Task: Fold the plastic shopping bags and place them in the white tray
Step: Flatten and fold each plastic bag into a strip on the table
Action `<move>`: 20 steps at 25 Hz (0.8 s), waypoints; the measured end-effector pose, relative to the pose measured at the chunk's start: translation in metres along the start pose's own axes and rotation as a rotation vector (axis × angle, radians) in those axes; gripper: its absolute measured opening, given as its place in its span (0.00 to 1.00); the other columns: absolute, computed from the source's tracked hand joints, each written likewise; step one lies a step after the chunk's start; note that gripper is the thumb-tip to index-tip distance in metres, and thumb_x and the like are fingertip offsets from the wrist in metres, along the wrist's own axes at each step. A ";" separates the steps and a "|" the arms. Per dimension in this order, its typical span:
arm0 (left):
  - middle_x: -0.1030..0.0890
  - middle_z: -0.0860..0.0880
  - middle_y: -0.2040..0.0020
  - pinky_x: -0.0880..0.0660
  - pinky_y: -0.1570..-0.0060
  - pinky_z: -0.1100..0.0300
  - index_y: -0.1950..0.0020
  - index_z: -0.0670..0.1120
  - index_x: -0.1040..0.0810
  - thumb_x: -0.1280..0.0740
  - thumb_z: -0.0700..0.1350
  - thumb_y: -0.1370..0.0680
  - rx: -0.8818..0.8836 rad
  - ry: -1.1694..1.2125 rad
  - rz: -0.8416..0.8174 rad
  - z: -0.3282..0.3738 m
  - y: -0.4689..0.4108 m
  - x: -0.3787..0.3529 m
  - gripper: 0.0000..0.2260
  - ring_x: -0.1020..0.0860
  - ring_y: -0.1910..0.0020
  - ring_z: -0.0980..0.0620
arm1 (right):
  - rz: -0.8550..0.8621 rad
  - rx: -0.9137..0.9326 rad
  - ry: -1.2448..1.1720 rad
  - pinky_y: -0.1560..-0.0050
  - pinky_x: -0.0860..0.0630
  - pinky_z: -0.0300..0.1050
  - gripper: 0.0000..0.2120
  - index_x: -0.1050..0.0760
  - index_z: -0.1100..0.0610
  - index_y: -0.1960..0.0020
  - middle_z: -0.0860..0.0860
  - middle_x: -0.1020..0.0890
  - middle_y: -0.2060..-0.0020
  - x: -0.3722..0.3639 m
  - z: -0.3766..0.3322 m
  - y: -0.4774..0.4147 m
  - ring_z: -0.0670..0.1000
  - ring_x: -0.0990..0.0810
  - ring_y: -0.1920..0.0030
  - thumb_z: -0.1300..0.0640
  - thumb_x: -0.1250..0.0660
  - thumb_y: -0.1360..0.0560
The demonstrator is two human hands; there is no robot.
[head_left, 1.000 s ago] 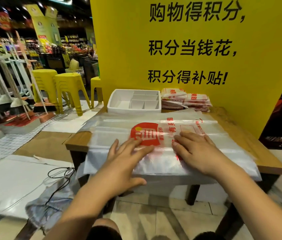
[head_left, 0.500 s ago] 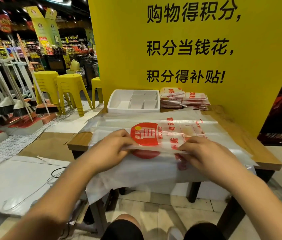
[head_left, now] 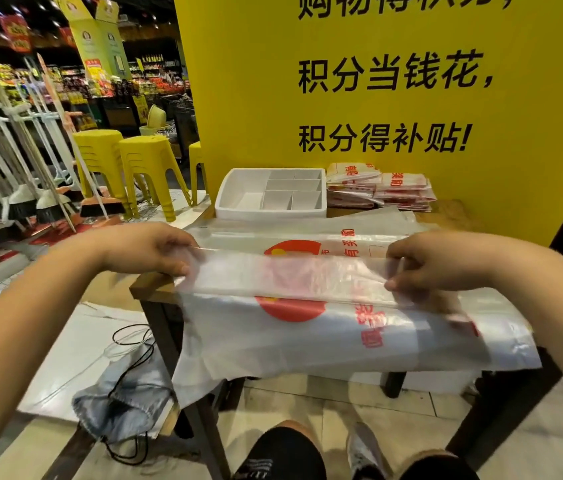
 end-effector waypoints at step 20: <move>0.64 0.63 0.22 0.66 0.23 0.51 0.23 0.70 0.59 0.70 0.72 0.30 -0.163 -0.063 0.233 0.064 -0.024 -0.096 0.34 0.66 0.22 0.58 | 0.239 -0.348 -0.048 0.21 0.59 0.56 0.45 0.61 0.33 0.22 0.44 0.60 0.20 -0.074 0.010 0.024 0.48 0.60 0.20 0.23 0.76 0.38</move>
Point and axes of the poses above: each hand's wrist, its own y-axis away from the middle knuckle, its own x-axis out of the back of the hand, z = x × y, the point moved 6 cm from there along -y, towards the middle knuckle
